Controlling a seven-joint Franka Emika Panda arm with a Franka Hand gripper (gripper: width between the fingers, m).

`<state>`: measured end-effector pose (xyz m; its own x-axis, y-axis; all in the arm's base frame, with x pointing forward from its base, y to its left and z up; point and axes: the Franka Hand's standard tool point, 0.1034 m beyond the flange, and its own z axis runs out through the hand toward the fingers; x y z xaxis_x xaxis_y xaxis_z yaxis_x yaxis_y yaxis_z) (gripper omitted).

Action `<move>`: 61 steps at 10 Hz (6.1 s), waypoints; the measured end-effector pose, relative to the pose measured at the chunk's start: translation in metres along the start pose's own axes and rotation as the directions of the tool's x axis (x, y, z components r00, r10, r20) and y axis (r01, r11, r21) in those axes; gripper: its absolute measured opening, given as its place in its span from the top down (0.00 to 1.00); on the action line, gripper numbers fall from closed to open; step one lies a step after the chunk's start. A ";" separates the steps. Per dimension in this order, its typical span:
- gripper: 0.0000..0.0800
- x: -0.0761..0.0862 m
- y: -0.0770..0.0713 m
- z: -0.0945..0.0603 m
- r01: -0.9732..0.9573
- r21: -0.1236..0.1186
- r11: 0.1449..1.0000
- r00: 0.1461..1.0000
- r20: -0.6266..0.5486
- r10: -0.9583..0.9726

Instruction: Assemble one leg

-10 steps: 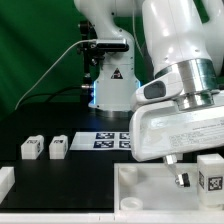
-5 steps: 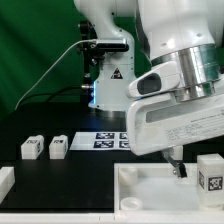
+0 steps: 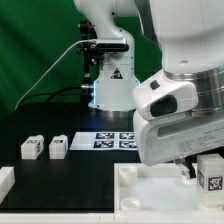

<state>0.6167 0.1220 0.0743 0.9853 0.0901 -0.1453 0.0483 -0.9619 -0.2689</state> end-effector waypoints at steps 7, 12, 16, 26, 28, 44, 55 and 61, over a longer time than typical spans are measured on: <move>0.62 0.003 0.008 0.001 -0.620 0.030 0.784 0.784 -0.028 0.620; 0.62 0.011 -0.003 0.003 -0.946 0.144 0.290 0.296 0.019 0.955; 0.21 0.011 -0.003 0.004 -0.934 0.143 0.327 0.332 0.013 0.943; 0.19 0.024 0.015 0.000 0.048 -0.145 0.988 0.974 -0.211 -0.079; 0.51 0.024 0.014 0.000 -0.009 -0.129 0.992 0.976 -0.219 -0.020; 0.21 0.013 0.009 0.003 -0.959 0.239 0.152 0.143 -0.055 0.988; 0.32 0.013 -0.005 0.005 -0.471 -0.023 0.882 0.861 -0.228 0.454; 0.62 0.013 0.002 0.004 -0.974 0.217 0.070 0.068 -0.019 0.998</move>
Offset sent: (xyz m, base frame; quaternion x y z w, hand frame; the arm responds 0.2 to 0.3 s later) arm 0.0000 0.0000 0.0000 0.0000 0.0000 0.2667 0.9638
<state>0.6294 0.1223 0.0675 0.1179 -0.9583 -0.2605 -0.9915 -0.0991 -0.0841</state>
